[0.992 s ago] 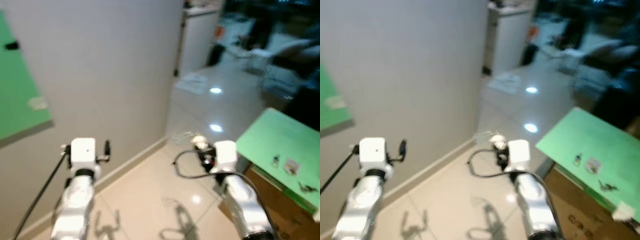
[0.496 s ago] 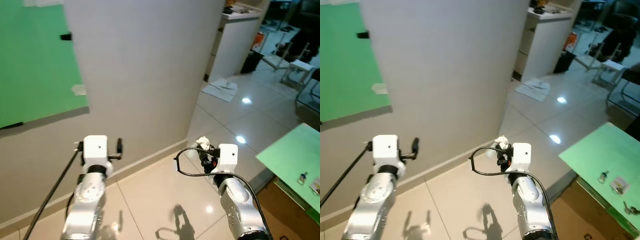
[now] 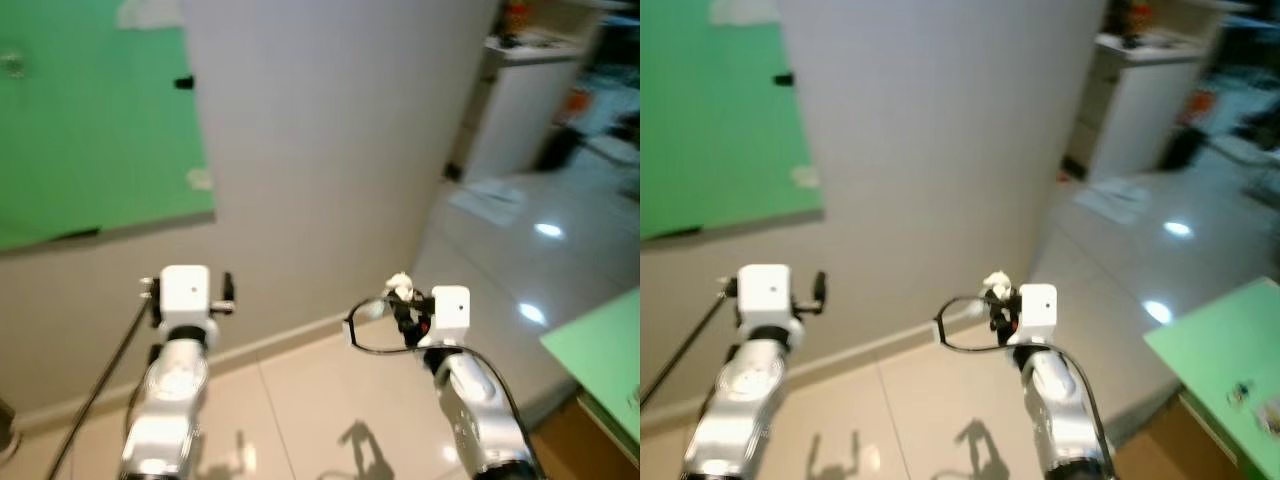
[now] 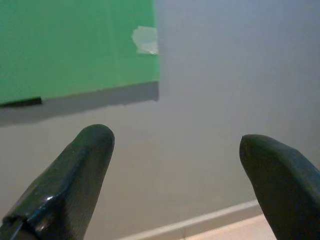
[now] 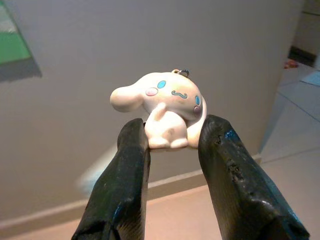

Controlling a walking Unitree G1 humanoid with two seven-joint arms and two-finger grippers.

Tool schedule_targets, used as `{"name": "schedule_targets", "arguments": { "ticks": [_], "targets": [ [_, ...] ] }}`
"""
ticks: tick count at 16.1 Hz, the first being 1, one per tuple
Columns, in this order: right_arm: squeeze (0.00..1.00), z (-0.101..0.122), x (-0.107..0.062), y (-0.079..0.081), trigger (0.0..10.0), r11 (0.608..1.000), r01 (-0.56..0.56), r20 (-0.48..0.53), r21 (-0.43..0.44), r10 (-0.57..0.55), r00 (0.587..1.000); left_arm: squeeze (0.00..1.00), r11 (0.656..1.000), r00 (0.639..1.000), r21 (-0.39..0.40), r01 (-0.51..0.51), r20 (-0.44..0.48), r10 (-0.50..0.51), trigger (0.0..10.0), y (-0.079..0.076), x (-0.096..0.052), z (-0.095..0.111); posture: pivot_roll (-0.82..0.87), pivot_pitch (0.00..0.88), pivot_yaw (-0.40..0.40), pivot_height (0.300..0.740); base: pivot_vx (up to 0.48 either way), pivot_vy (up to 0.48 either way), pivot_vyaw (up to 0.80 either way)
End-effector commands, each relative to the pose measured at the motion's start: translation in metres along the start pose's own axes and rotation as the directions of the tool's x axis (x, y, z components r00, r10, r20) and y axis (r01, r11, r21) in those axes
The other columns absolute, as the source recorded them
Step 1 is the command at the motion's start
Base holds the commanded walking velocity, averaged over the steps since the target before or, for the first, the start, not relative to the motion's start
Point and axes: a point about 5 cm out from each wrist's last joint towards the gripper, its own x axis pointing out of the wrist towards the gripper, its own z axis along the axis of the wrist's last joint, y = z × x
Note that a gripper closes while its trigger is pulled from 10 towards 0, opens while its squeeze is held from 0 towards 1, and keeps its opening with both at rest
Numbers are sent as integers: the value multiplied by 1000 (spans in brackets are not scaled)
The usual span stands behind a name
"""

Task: Hang keys on a hook

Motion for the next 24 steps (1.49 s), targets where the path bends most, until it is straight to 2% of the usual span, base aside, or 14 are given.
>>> {"name": "schedule_targets", "arguments": {
  "ticks": [1,2,3,11,14,15,16,17,18,19,20,21,23,24],
  "targets": [
    [0,5,2,-1,0,1000,-4,14,2,4,1000,0,1000,1000,10,-16,-18,16,10000,3,-1,-2,19,0,-49,740,0,-472,550],
    [0,3,2,-1,0,1000,-13,9,-2,13,1000,0,1000,1000,14,-23,-21,24,8392,5,-1,-2,26,0,-53,740,0,-469,544],
    [0,3,2,0,0,1000,-26,6,-9,27,1000,0,999,999,20,-35,-21,36,10000,6,-1,-2,28,0,-55,740,0,-322,544],
    [0,2,3,7,0,998,-55,18,18,55,998,0,996,998,-72,45,-29,-47,10000,1,9,-2,28,0,-55,740,0,0,538],
    [0,3,4,9,0,995,-101,3,7,101,995,0,995,995,6,98,14,-98,10000,-2,16,7,25,0,-53,740,0,0,535],
    [0,2,5,16,0,972,-216,-68,-90,210,975,0,994,994,25,108,21,-109,10000,0,22,10,22,0,-50,740,0,0,531],
    [0,3,4,19,0,904,-354,-161,-241,322,933,0,990,990,41,138,11,-138,10000,2,28,12,17,0,-47,740,0,0,0],
    [0,4,3,18,0,874,-390,-189,-291,347,919,0,987,988,47,151,4,-151,10000,3,30,12,16,0,-46,740,0,0,0],
    [0,16,4,14,0,765,-475,-242,-435,410,880,0,977,980,72,200,-11,-200,10000,5,36,13,9,0,-45,740,0,0,0],
    [0,32,6,10,0,697,-514,-253,-500,450,856,0,961,968,113,252,-28,-250,10000,7,42,14,7,0,-45,740,0,0,0],
    [0,46,7,9,0,676,-563,-269,-475,497,825,0,952,963,143,269,-37,-266,10000,13,47,15,6,0,-51,740,0,0,0],
    [0,52,9,9,0,717,-559,-238,-416,508,828,0,958,964,114,264,-21,-264,10000,16,50,17,6,0,-60,740,0,0,0],
    [0,54,11,10,0,748,-546,-198,-378,511,837,0,957,961,97,274,6,-276,10000,15,49,18,12,0,-64,740,0,0,0],
    [0,51,11,14,0,739,-561,-203,-373,525,827,0,956,958,73,284,12,-286,10000,11,46,15,13,0,-64,740,0,0,650]
  ]
}}
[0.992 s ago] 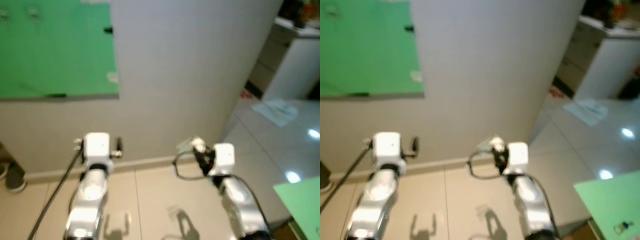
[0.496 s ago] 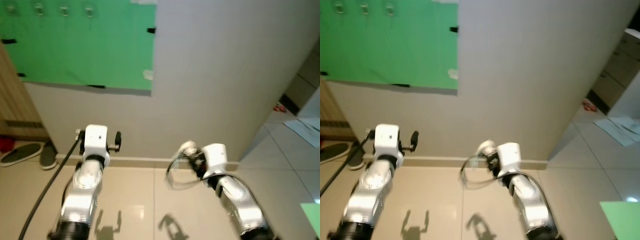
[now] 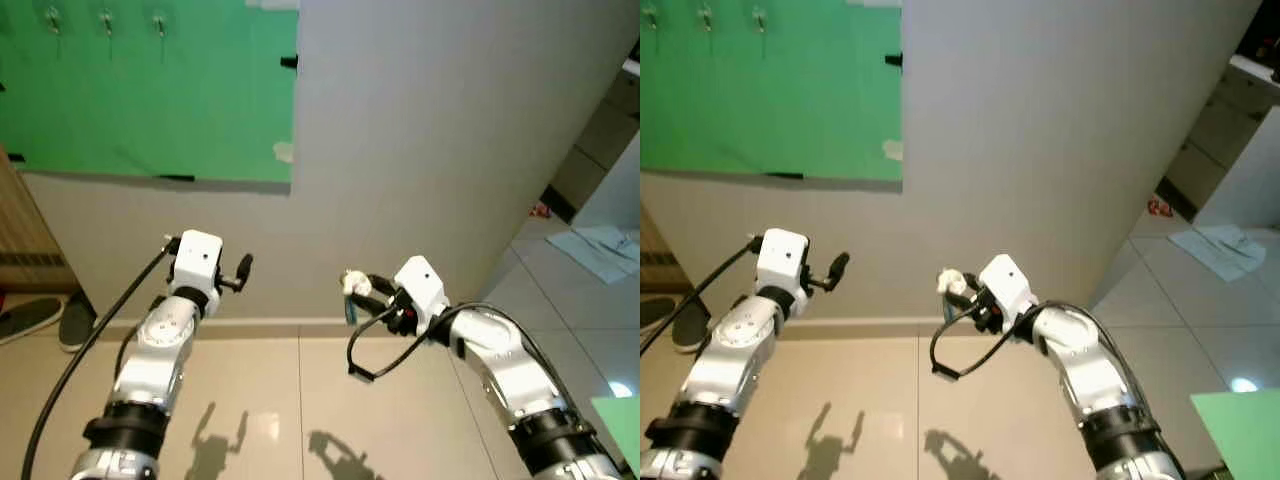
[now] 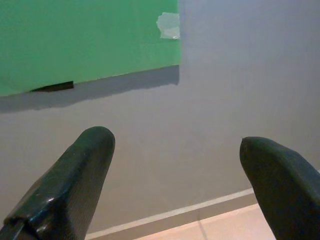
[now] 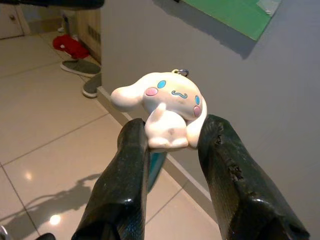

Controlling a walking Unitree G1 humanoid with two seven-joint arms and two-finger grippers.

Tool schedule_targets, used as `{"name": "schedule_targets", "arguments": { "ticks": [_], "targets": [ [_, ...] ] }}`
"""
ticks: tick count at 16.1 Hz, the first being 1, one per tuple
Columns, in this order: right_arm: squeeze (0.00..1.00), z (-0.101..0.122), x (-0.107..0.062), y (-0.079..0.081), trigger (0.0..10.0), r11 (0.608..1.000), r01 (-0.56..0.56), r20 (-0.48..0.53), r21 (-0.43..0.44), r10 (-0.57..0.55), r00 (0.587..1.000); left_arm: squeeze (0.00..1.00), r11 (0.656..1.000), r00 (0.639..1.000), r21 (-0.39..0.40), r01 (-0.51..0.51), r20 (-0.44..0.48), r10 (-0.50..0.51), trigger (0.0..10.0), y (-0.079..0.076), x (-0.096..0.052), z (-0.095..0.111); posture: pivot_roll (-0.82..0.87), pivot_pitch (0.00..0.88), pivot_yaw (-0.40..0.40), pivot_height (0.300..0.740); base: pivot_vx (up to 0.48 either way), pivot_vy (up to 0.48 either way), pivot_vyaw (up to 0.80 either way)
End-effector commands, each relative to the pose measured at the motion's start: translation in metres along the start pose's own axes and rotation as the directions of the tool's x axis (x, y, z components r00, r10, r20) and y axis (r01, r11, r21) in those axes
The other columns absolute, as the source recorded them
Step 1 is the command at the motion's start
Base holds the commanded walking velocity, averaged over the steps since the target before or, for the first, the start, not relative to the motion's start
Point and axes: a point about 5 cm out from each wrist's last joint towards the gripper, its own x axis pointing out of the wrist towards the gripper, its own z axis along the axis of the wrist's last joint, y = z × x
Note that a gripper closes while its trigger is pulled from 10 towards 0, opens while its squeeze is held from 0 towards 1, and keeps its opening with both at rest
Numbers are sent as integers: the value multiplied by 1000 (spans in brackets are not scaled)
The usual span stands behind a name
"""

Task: Hang keys on a hook

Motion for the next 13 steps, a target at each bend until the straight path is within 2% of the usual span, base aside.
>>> {"name": "schedule_targets", "arguments": {
  "ticks": [1,3,4,5,6,7,8,10,11,13],
  "targets": [
    [0,-1,-2,-1,0,1000,-9,-1,-2,9,1000,0,1000,1000,-11,25,12,-24,10000,-6,-1,-1,13,0,-64,740,0,0,738],
    [0,4,-4,-4,0,988,-89,-61,-122,82,995,0,996,995,5,95,23,-95,10000,-12,-1,-2,10,0,-58,740,0,0,672],
    [0,7,-5,-6,0,986,-95,-66,-138,86,994,0,993,993,15,115,25,-115,10000,-13,0,-1,7,0,-58,740,0,0,650],
    [0,13,-7,-13,0,980,-117,-77,-160,105,991,0,973,975,71,219,24,-221,10000,-19,-1,0,7,0,-62,740,0,0,644],
    [0,18,-10,-18,0,975,-144,-94,-172,129,987,0,925,931,126,359,22,-364,10000,-26,-3,5,7,0,-64,740,0,0,0],
    [0,23,-11,-22,0,969,-154,-89,-193,139,986,0,900,908,151,410,24,-418,10000,-26,-3,9,7,0,-66,740,0,0,0],
    [0,29,-12,-26,0,965,-167,-85,-202,152,985,0,875,881,144,462,36,-471,10000,-24,-3,16,6,0,-67,740,0,0,0],
    [0,41,-11,-32,0,950,-214,-97,-228,197,976,0,827,837,217,518,69,-542,10000,-19,2,31,2,0,-75,740,0,0,0],
    [0,46,-10,-33,0,943,-239,-107,-233,219,970,0,793,805,250,556,72,-588,10000,-21,3,37,1,0,-78,740,0,0,0],
    [0,48,-8,-33,0,935,-258,-118,-242,235,965,0,761,772,257,595,79,-631,10000,-23,4,41,0,0,-80,740,0,0,0]
  ]
}}
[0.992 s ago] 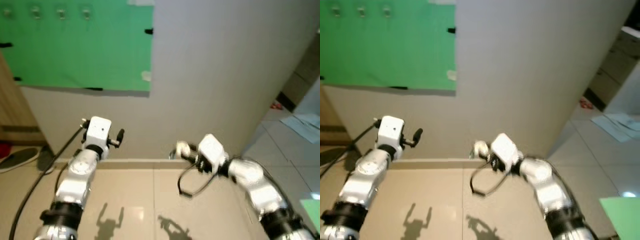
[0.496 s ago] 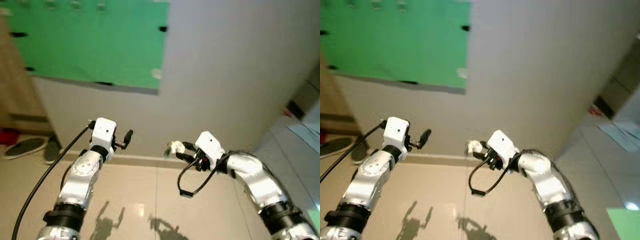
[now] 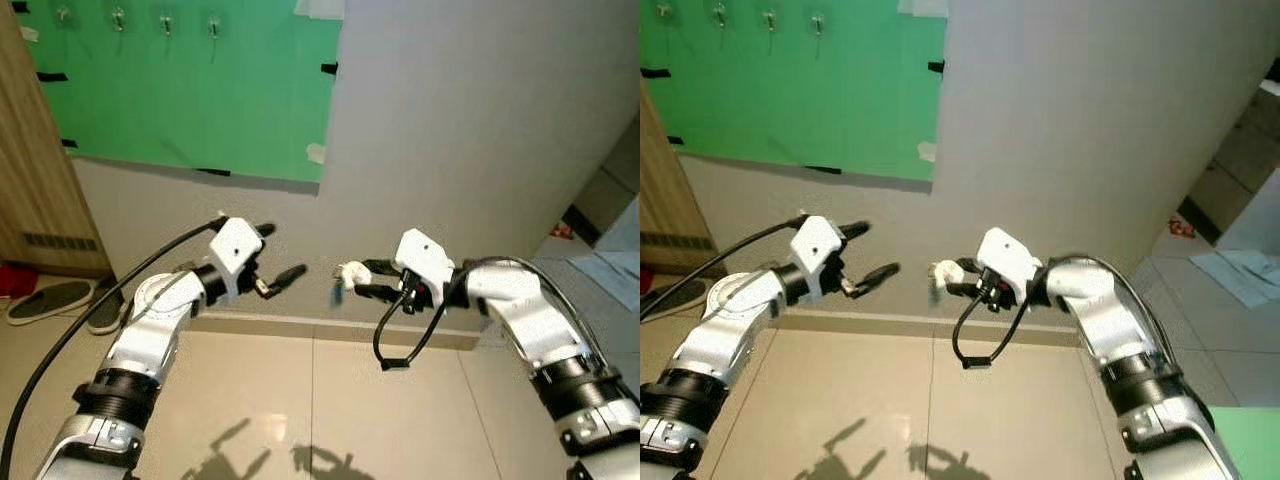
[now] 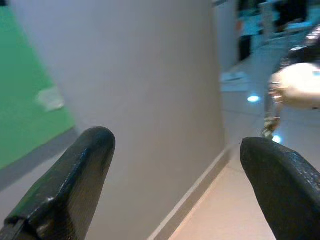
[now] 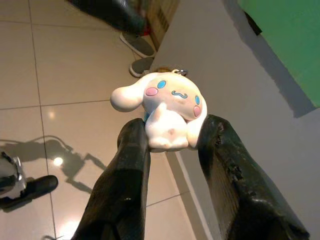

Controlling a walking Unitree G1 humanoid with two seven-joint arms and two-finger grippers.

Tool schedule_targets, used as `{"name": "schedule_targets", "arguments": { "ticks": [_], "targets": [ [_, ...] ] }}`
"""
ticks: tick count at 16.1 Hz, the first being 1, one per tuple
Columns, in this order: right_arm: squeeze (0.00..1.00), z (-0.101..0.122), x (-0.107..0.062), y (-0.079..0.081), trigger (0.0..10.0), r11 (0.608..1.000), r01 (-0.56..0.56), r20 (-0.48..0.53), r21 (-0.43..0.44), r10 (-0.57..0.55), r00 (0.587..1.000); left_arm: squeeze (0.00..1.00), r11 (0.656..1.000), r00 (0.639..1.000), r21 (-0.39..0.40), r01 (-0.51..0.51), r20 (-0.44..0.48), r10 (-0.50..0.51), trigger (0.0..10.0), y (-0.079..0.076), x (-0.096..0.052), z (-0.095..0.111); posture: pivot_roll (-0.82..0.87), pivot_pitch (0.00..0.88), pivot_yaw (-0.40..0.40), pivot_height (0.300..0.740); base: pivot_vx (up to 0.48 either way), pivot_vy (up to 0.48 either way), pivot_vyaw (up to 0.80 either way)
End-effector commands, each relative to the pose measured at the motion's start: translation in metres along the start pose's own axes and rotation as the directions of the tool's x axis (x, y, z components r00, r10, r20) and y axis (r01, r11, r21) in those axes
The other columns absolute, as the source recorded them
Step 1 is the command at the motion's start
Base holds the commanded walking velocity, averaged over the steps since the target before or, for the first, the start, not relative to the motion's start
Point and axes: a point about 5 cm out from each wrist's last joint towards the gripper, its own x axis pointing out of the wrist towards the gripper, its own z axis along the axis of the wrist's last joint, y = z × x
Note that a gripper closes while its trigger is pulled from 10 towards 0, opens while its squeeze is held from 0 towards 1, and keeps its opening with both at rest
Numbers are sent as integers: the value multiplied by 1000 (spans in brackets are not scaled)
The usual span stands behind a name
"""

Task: Hang keys on a hook

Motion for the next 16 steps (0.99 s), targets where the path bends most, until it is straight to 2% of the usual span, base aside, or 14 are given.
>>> {"name": "schedule_targets", "arguments": {
  "ticks": [1,3,5,7,16],
  "targets": [
    [0,0,-3,-2,0,1000,-16,-17,-5,16,1000,0,998,998,0,57,18,-57,10000,-2,4,4,0,0,-81,740,0,0,0],
    [0,-1,2,2,0,999,-44,-19,-7,44,999,0,983,983,-42,179,51,-177,10000,-9,11,9,-1,0,-84,740,0,0,0],
    [0,-1,2,3,0,999,-52,-17,-1,52,999,0,977,977,-47,207,53,-205,10000,-11,12,8,-3,0,-84,740,0,0,0],
    [0,0,4,5,0,998,-68,-5,15,68,998,0,961,965,-90,260,58,-255,10000,-15,12,4,-3,0,-87,740,0,0,0],
    [0,15,5,3,0,993,-96,80,68,90,993,0,935,950,-166,313,71,-305,10000,-22,19,-1,-9,0,-90,740,0,0,0]
  ]
}}
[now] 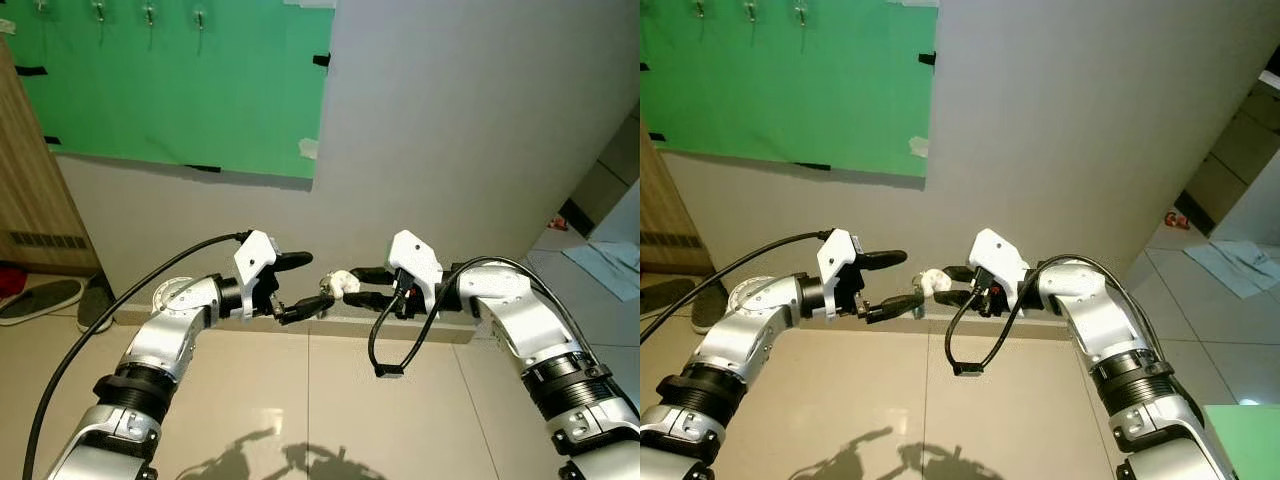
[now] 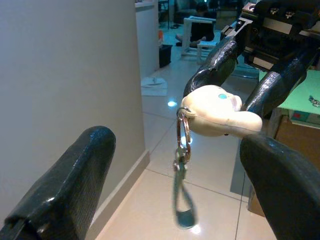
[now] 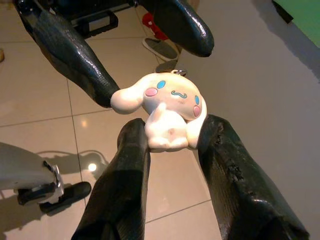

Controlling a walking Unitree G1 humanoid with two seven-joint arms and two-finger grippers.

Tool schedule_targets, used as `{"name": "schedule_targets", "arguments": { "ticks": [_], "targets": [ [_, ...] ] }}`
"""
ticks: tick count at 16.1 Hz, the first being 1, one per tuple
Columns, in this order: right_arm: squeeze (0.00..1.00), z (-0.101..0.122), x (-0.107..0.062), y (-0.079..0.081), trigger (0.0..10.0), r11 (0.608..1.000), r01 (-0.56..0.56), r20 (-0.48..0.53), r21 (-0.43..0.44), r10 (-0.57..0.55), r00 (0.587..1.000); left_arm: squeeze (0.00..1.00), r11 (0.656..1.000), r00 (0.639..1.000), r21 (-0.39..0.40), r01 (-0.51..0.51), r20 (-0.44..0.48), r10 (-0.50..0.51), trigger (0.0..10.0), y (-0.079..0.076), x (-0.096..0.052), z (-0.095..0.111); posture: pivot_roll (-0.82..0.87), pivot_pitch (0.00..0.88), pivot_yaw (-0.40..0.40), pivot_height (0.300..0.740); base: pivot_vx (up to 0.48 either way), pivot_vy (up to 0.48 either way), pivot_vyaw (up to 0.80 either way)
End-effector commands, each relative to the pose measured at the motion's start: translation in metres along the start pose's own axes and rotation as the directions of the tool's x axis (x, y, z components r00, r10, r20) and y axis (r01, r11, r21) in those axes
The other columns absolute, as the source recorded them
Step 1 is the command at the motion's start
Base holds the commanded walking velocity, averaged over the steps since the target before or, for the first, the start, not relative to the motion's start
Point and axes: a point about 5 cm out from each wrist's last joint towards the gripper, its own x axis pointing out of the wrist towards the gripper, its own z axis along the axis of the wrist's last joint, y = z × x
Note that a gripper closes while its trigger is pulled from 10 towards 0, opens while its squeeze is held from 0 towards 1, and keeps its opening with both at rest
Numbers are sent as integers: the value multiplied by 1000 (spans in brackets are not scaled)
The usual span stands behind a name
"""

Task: Hang keys on a hook

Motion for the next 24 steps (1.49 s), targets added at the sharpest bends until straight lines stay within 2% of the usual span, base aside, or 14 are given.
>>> {"name": "schedule_targets", "arguments": {
  "ticks": [1,2,3,4,6,8,10,24],
  "targets": [
    [0,13,-2,-3,0,1000,-2,42,-26,3,999,0,1000,1000,-9,19,10,-19,9451,0,8,4,-12,0,-88,740,0,0,0],
    [0,13,-2,-3,0,1000,-3,42,-25,4,999,0,1000,1000,-9,18,9,-18,9451,0,9,4,-12,0,-88,740,0,0,0],
    [0,13,-2,-3,0,1000,-3,41,-23,4,999,0,1000,1000,-11,21,8,-21,8392,0,9,4,-13,0,-86,740,0,0,0],
    [0,12,-2,-3,0,1000,-2,40,-19,3,999,0,1000,1000,-17,24,9,-24,4549,0,9,3,-13,0,-85,740,0,0,0],
    [0,12,-2,-2,0,1000,-4,41,-15,5,999,0,999,1000,-24,23,10,-23,980,0,11,2,-15,0,-84,740,0,0,0],
    [0,13,-1,-1,0,1000,-6,40,-14,7,999,0,999,1000,-25,21,9,-21,980,-1,12,2,-17,0,-84,740,0,0,0],
    [0,11,-2,-2,0,1000,-7,31,-15,7,1000,0,999,1000,-30,21,11,-21,0,-1,12,1,-19,0,-86,740,0,0,0],
    [0,9,-5,-2,0,1000,-4,16,-13,4,1000,0,999,1000,-41,7,14,-7,0,2,12,1,-23,0,-86,740,0,0,0]
  ]
}}
